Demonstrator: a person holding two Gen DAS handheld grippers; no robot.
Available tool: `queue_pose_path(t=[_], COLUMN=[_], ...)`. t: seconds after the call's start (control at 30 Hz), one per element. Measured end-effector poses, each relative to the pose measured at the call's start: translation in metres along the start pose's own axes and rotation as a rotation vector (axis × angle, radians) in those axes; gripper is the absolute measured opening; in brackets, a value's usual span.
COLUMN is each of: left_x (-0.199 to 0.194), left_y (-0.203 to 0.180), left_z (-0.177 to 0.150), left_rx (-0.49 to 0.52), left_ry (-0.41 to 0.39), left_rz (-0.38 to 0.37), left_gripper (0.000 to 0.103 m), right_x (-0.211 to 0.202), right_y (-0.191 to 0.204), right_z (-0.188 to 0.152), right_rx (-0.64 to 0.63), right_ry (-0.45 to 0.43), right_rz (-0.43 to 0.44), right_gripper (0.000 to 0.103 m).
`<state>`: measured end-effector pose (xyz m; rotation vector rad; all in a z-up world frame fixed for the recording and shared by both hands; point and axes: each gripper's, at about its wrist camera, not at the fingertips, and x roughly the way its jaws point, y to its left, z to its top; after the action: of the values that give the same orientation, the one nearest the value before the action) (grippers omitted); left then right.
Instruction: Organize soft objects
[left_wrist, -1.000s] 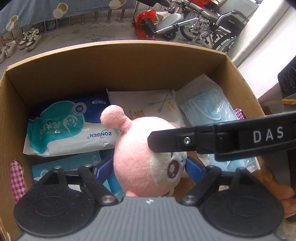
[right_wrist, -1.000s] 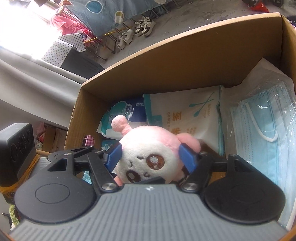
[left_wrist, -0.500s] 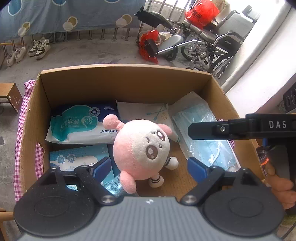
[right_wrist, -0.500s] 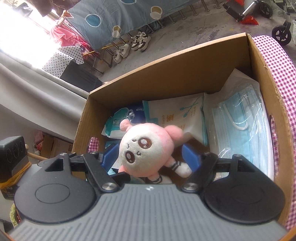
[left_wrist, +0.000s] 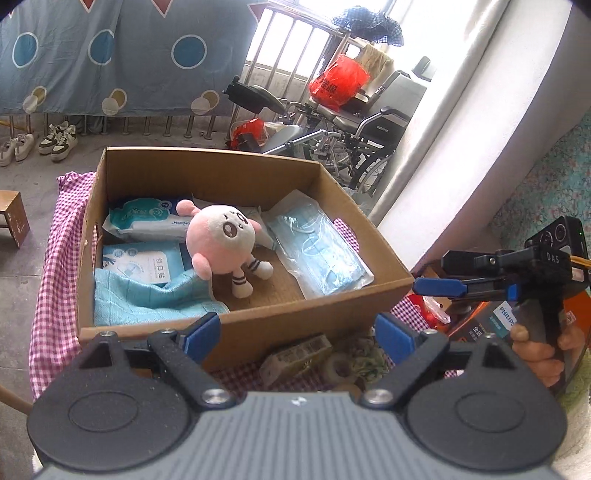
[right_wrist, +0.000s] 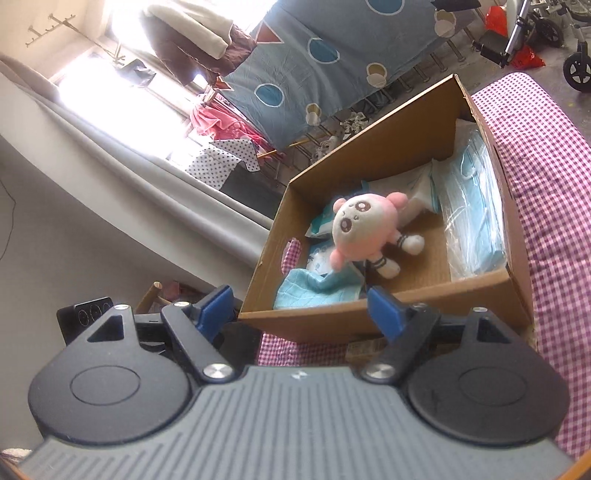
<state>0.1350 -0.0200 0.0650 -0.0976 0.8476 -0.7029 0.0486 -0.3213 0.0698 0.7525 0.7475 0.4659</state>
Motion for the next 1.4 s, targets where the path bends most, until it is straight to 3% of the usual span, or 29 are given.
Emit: queue_pose_path(t=[0.17,0.3,0.4,0.67,0.83,1.03,1.2,1.3,1.4], left_x=[0.033,0.071,0.099,0.138,0.137,0.105,0.080,0.069,0.072], left_y=[-0.018,-0.027,-0.026,-0.017,-0.014,-0.013,0.001,0.010,0.014], left_z=[-0.048,-0.067,-0.073,-0.079,-0.079,-0.080,-0.087,-0.092,-0.096], left_rx=[0.050,0.116,0.129,0.096,0.090,0.066,-0.053,-0.112,-0.118], left_ry=[0.008,0.059,0.097,0.158,0.151,0.168,0.226,0.208,0.198], left_rz=[0.000,0.048,0.067,0.073,0.058,0.035,0.011,-0.017,0.009], left_gripper=[0.090,0.078,0.072,0.065,0.065,0.065,0.065,0.065,0.065], right_x=[0.001,0.027,0.053,0.102,0.109,0.100,0.108,0.118,0.129], right_y=[-0.020,-0.023,-0.024,-0.049,-0.048,-0.039,-0.038,-0.039,-0.039], right_z=[-0.052,-0.073,-0.074,-0.055,-0.054,-0.059,-0.067,-0.074,-0.079], right_rx=[0.024,-0.040,-0.092,-0.053,-0.044,0.029,0.086,0.086,0.076], right_ry=[-0.017,0.007,0.037,0.101,0.116,0.179,0.263,0.288,0.302], right_rz=[-0.081,-0.166,-0.205,-0.231,-0.226,-0.160,-0.082,-0.100,-0.116], right_gripper=[0.080,0.071,0.063,0.045,0.044,0.045,0.047,0.047,0.047])
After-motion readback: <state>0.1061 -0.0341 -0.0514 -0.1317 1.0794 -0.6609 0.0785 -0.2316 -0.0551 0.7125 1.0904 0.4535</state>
